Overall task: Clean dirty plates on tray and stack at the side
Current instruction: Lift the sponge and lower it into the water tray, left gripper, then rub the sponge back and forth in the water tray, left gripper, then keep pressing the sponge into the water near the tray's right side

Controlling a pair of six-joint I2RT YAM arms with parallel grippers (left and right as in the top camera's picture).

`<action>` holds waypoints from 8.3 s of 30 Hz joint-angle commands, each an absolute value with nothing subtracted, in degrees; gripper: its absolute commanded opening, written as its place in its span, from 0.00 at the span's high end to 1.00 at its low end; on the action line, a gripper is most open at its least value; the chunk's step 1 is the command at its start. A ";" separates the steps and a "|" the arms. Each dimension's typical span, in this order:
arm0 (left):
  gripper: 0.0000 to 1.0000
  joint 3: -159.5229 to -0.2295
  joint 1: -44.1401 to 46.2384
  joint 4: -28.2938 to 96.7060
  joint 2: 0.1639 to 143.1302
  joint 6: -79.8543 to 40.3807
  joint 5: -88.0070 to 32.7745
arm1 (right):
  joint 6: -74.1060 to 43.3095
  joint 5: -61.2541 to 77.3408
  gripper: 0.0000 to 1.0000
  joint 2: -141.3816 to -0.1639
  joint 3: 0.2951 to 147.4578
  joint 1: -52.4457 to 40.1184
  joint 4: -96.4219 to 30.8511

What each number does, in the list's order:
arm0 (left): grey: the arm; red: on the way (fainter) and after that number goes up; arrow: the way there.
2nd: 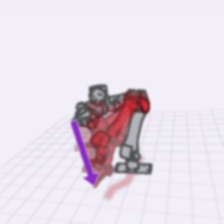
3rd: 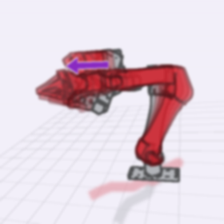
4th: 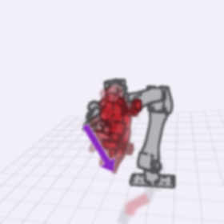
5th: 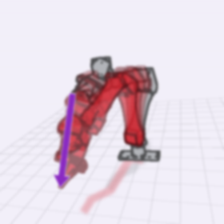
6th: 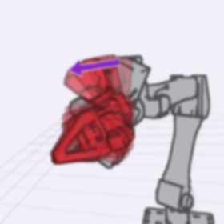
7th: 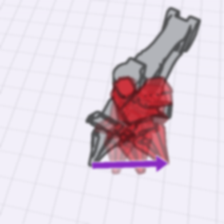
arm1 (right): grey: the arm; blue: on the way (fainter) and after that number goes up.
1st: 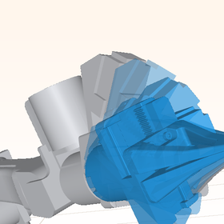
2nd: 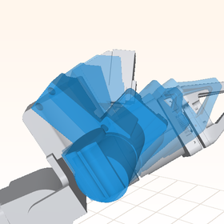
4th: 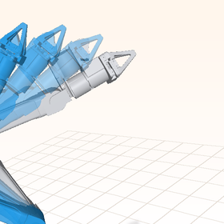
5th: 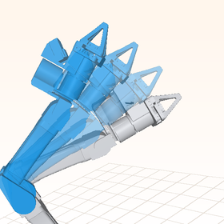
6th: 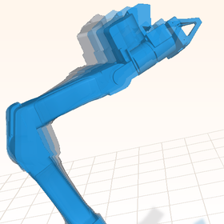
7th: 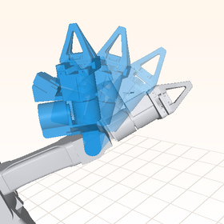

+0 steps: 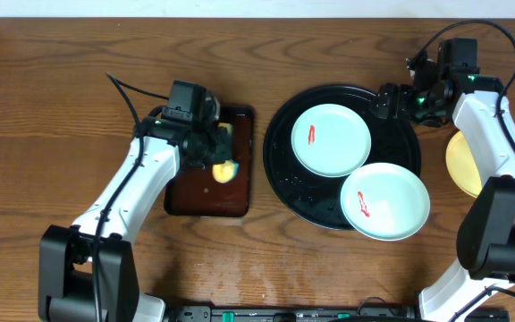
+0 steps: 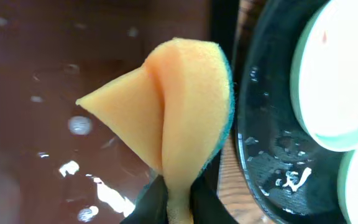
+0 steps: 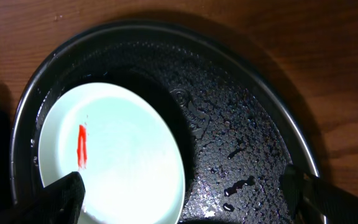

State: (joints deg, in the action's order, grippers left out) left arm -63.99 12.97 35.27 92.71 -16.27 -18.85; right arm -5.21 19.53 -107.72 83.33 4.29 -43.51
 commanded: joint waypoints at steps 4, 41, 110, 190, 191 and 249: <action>0.61 -63.81 12.93 32.18 97.78 -15.05 -28.23 | -5.10 19.75 0.01 -106.50 84.36 4.08 -43.48; 0.49 -59.02 20.49 30.46 94.35 -19.20 -8.54 | -5.10 19.75 0.01 -106.50 84.36 4.08 -43.48; 0.74 -58.81 20.99 26.24 103.37 -19.77 -7.42 | -5.10 19.75 0.01 -106.50 84.36 4.08 -43.48; 0.93 -59.48 11.66 28.51 92.14 -17.85 -22.92 | -5.10 19.75 0.01 -106.50 84.36 4.08 -43.48; 0.92 -59.46 10.96 28.73 92.18 -17.82 -24.82 | -5.10 19.75 0.01 -106.50 84.36 4.08 -43.48; 0.39 -59.35 14.55 25.50 106.37 -22.20 -11.46 | -5.10 19.75 0.01 -106.50 84.36 4.08 -43.48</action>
State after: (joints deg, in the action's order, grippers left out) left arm -59.55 14.33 24.99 103.35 -22.52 -9.17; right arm -5.21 19.53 -107.72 83.33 4.29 -43.48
